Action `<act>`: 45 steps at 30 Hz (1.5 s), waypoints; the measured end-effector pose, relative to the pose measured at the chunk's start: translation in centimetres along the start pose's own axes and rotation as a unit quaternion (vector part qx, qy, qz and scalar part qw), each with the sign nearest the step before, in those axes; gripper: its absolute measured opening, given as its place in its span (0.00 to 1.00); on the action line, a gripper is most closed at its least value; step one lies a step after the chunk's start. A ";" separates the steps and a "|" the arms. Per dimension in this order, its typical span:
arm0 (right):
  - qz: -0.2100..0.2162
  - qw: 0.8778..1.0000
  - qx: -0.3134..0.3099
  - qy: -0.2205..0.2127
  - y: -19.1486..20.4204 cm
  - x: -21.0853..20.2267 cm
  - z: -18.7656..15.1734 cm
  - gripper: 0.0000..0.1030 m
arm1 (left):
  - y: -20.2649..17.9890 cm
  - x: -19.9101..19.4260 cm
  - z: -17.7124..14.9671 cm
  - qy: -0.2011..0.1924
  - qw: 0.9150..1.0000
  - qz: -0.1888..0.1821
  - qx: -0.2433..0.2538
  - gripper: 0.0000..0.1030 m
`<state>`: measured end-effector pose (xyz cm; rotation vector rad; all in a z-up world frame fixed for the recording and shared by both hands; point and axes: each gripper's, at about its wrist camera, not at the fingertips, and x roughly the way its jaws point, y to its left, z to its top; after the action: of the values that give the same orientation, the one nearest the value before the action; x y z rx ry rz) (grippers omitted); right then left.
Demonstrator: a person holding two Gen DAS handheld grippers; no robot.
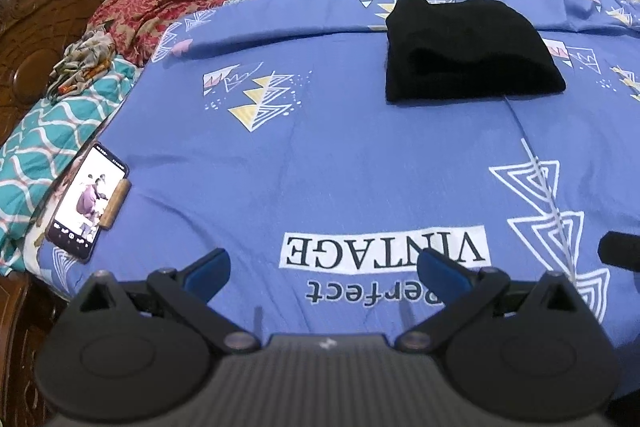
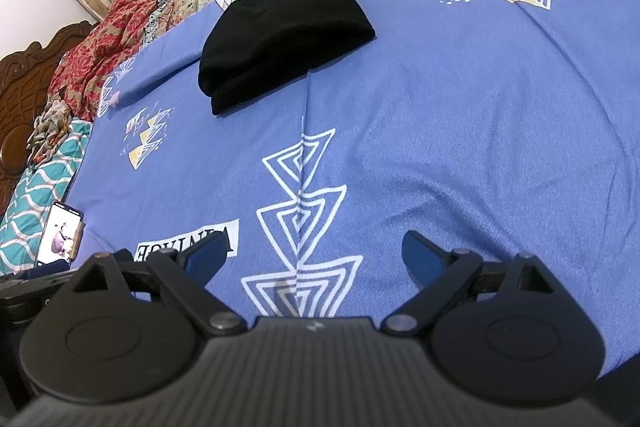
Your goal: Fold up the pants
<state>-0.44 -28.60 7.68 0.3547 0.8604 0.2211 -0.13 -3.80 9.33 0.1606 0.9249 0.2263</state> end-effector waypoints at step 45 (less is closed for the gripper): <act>0.008 1.000 0.009 0.017 -1.5 0.6 0.8 0.93 | -1.2 1.2 -0.2 0.011 0.998 0.031 0.053 1.00</act>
<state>0.67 -29.96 7.17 0.3760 0.8934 0.2348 0.53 -4.59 8.00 0.2860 0.9556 0.2372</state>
